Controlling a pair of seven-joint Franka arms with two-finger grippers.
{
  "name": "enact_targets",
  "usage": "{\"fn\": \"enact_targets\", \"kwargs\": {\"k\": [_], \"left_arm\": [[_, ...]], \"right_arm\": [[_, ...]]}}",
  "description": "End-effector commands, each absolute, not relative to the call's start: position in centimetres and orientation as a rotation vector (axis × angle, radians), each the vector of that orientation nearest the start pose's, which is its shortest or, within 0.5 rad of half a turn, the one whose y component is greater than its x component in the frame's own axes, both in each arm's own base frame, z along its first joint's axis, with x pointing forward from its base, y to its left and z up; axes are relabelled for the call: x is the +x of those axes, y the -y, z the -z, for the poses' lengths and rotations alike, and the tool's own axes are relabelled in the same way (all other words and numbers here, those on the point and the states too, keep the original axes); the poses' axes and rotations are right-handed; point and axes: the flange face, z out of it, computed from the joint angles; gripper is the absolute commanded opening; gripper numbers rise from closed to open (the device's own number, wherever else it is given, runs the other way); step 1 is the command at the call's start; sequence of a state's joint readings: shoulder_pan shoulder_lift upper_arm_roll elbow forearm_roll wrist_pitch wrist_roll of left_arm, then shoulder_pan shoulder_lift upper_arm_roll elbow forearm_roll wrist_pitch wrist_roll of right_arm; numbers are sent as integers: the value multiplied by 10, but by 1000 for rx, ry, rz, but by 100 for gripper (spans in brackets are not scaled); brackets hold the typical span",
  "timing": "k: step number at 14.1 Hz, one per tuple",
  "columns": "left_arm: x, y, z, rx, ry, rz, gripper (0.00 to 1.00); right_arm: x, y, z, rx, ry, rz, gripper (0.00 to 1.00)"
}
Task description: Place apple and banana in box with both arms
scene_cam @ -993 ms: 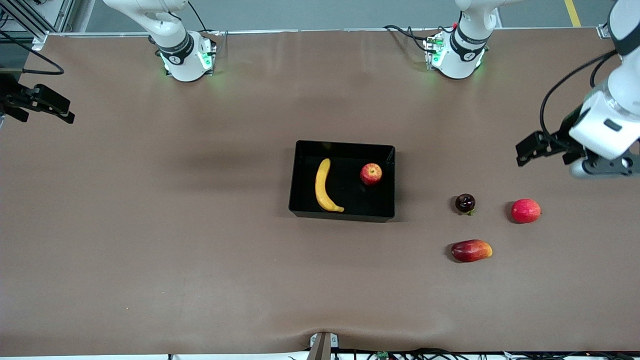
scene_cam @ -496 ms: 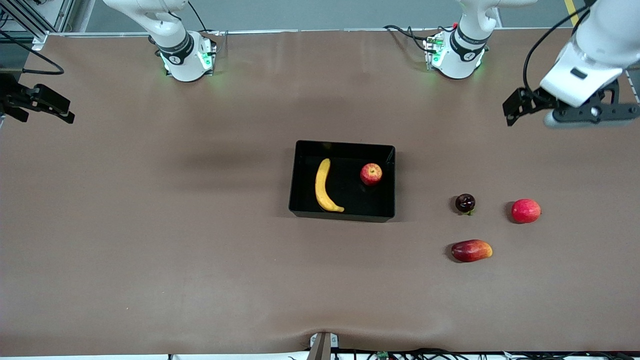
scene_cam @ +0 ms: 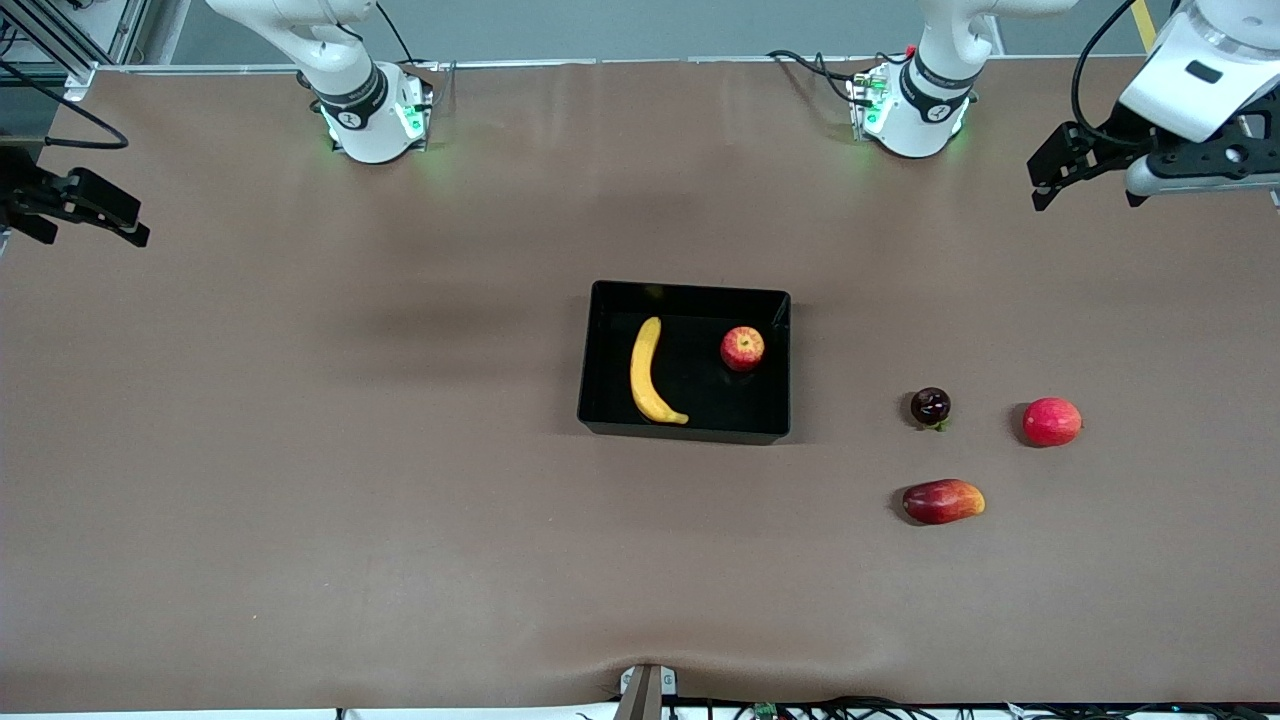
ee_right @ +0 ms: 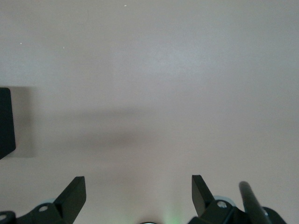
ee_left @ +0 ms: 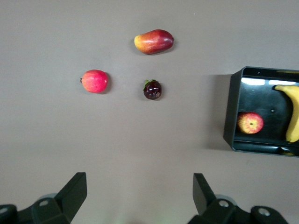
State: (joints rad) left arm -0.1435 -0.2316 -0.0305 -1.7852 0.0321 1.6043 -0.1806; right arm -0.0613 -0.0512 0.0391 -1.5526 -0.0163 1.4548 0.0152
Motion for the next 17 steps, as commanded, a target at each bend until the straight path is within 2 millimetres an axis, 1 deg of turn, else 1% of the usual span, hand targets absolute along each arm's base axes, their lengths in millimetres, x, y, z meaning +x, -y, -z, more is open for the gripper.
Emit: {"fn": "enact_targets", "kwargs": {"k": [1,3,4,5,6,12,16,17], "left_arm": [[481,67,-657,-3160,32,93,100],[491,68,-658,-3162,44,88,100],[497,68,-659,-3161,48,93,100],[500,68,-658,-3153,46,66,100],[502,69,-661,-3148,46,62,100],[501,69,-665,-3143,41,46,100],[502,72,-662,-3141,44,37,100],[505,71,-658,-3140,51,25,100]], "right_arm": [[521,14,-657,-3174,-64,-78,100],[521,14,-658,-3174,-64,-66,100],[522,15,-656,-3172,-68,-76,100],[522,15,-655,-3172,-68,-83,100],[522,14,-655,-3172,-66,-83,100],[522,14,-654,-3172,-64,-90,100],[522,16,-654,-3173,-71,-93,100],[522,16,-654,-3173,-71,-93,100]]}}
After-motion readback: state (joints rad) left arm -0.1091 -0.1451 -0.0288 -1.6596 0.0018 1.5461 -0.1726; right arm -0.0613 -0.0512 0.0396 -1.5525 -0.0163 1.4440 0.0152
